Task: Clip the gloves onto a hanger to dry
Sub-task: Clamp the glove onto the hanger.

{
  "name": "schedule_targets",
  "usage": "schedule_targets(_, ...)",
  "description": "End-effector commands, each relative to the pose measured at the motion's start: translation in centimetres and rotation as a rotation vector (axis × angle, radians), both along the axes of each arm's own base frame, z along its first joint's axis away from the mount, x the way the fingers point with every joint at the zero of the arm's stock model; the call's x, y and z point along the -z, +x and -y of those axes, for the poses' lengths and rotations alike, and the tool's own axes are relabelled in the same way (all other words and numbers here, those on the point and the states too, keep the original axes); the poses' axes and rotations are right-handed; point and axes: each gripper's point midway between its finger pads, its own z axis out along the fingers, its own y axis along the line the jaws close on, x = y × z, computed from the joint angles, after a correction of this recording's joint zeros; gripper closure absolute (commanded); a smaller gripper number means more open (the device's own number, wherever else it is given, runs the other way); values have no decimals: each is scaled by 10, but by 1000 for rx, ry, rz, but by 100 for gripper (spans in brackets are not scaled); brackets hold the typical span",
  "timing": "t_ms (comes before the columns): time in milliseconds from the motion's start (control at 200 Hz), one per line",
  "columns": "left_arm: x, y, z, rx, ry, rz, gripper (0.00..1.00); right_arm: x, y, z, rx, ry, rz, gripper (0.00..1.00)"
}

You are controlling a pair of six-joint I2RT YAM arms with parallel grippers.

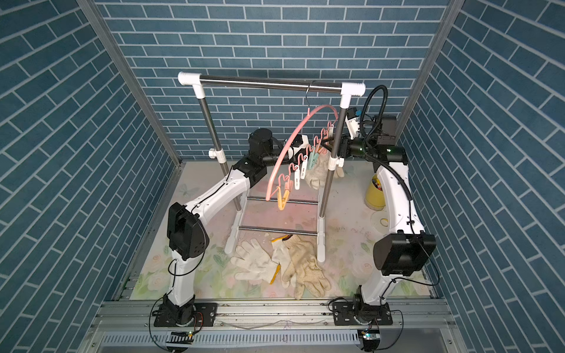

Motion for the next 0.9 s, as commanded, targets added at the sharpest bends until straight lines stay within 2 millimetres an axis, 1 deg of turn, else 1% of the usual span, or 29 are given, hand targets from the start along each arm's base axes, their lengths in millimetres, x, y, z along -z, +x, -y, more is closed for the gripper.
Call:
schedule_targets(0, -34, -4, -8, -48, -52, 61, 87, 3, -12, -4, -27, -30, 28, 48)
schedule_targets(110, -34, 2, -11, -89, -52, 66, 83, -4, -10, 4, 14, -22, 47, 44)
schedule_targets(215, -34, 9, -15, -145, -56, 66, 79, -10, -6, 16, 72, -9, 56, 41)
schedule_targets(255, -33, 14, -17, -173, -58, 66, 78, -12, -4, 20, 95, -7, 57, 40)
schedule_targets(350, -34, 25, -25, -259, -72, 60, 72, -16, -3, 30, 141, 0, 63, 38)
schedule_targets(460, -40, 38, -36, -358, -114, 38, 61, -20, -2, 39, 189, 10, 68, 36)
schedule_targets(545, -48, 46, -46, -418, -148, 15, 57, -24, -1, 46, 224, 16, 70, 35)
schedule_targets(650, -57, 55, -60, -478, -193, -28, 48, -29, 0, 56, 273, 29, 73, 35)
schedule_targets(670, -59, 55, -62, -484, -202, -40, 44, -30, 0, 58, 286, 32, 74, 35)
schedule_targets(725, -65, 59, -70, -503, -227, -72, 38, -35, 0, 63, 307, 43, 77, 35)
schedule_targets(760, -67, 61, -75, -504, -240, -97, 36, -38, -1, 67, 321, 53, 84, 35)
schedule_targets(790, -70, 62, -79, -502, -255, -116, 31, -41, -2, 70, 333, 61, 88, 35)
schedule_targets(840, -76, 61, -85, -486, -275, -140, 28, -47, -5, 73, 344, 74, 98, 35)
schedule_targets(870, -79, 61, -89, -477, -289, -157, 21, -50, -7, 74, 350, 81, 104, 35)
schedule_targets(895, -82, 60, -92, -467, -302, -169, 20, -53, -10, 76, 356, 86, 114, 35)
